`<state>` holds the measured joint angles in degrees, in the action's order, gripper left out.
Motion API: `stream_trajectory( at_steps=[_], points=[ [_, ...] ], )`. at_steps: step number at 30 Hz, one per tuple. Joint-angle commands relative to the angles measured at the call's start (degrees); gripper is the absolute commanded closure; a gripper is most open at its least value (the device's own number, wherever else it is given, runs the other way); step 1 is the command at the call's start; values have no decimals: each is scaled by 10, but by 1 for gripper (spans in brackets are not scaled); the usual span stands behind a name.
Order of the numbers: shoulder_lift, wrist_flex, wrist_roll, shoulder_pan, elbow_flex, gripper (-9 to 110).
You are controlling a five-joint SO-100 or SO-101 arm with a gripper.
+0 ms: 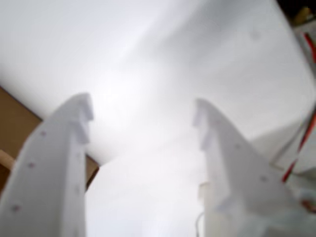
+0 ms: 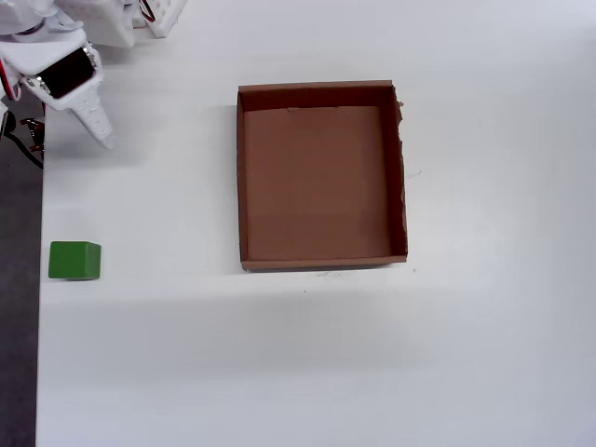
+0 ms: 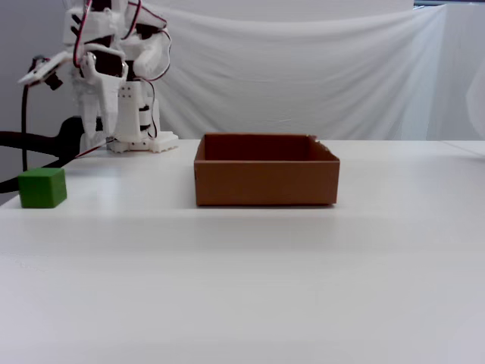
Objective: Grasp a green cube and put it in a box.
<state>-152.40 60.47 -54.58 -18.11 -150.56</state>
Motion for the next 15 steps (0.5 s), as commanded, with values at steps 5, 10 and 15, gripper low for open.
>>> stream_trajectory(
  at_steps=[5, 10, 15],
  points=[
    [134, -94, -144, -15, 94, 75],
    [235, -174, -258, -34, 141, 75],
    [329, -264, -274, -35, 181, 75]
  ],
)
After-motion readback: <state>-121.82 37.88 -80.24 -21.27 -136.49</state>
